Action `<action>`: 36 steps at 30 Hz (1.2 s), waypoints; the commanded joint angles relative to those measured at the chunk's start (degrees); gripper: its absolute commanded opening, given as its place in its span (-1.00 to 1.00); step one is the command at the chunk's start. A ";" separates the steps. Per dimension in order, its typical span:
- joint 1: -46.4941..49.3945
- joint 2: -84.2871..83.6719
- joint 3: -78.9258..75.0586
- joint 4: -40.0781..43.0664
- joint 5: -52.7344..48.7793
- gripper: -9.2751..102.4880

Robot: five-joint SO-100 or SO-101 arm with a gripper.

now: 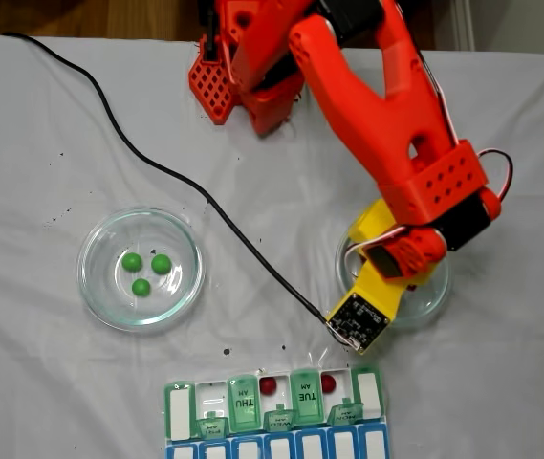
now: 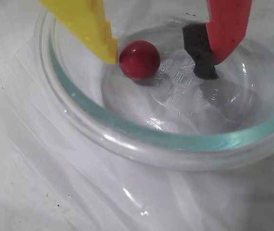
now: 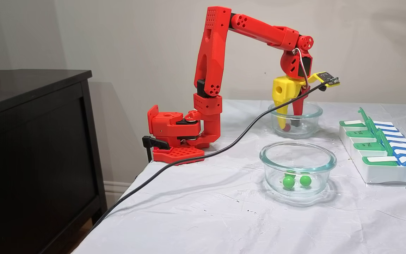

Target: Sort medicines into box.

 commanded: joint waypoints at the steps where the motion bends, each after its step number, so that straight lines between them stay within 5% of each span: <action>1: -0.79 -0.09 -0.53 -0.26 0.35 -0.38; 15: -0.97 -1.85 -1.49 1.58 0.44 -0.38; 20: -0.79 -1.85 -1.32 0.35 1.49 -0.74; 36: 1.14 4.83 -6.33 3.69 5.63 -0.83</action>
